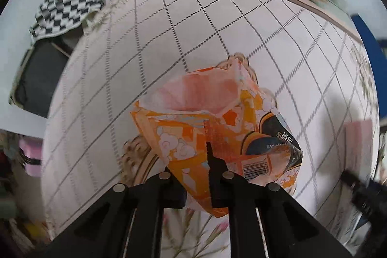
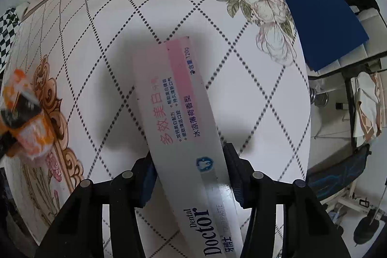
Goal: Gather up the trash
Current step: 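Grasp the Doctor toothpaste box with the right tool while the left tool grasps the orange snack bag, then lift the toothpaste box and snack bag and carry them over the bin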
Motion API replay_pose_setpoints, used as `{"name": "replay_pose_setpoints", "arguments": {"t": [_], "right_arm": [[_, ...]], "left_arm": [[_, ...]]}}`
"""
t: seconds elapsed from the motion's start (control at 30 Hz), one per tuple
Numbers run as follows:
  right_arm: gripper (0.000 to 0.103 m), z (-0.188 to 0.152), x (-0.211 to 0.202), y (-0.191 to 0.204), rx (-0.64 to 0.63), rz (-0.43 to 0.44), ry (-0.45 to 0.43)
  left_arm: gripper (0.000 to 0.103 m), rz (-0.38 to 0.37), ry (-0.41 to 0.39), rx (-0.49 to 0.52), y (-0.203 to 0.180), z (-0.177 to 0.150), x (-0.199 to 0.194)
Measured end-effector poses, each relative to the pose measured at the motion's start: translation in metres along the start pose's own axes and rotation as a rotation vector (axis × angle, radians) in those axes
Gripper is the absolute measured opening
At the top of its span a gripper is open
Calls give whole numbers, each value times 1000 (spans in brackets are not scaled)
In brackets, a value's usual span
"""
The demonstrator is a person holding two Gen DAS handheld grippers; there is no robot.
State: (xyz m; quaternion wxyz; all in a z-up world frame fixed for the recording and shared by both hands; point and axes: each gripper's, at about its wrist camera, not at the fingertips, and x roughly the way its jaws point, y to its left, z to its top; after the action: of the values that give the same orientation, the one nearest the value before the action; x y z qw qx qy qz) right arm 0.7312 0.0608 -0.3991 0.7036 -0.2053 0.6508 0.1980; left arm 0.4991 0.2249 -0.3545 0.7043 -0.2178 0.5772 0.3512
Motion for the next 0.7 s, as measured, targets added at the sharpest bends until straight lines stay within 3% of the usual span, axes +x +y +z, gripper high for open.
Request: {"name": "replay_pose_setpoints", "arguments": {"t": [0.3,0.47,0.7], "right_arm": [[53,-99,-32,12,4,45,-85],[53,-151,-60,15,-1,67,-127],[53,-230,-135,32,14,60,-222]], "left_arm": [[8,30,-112,111,10,-80,-71],[8,-6,-147,105,30,-110,-105],[8,-72,-226,131,72,-174,-169]]}}
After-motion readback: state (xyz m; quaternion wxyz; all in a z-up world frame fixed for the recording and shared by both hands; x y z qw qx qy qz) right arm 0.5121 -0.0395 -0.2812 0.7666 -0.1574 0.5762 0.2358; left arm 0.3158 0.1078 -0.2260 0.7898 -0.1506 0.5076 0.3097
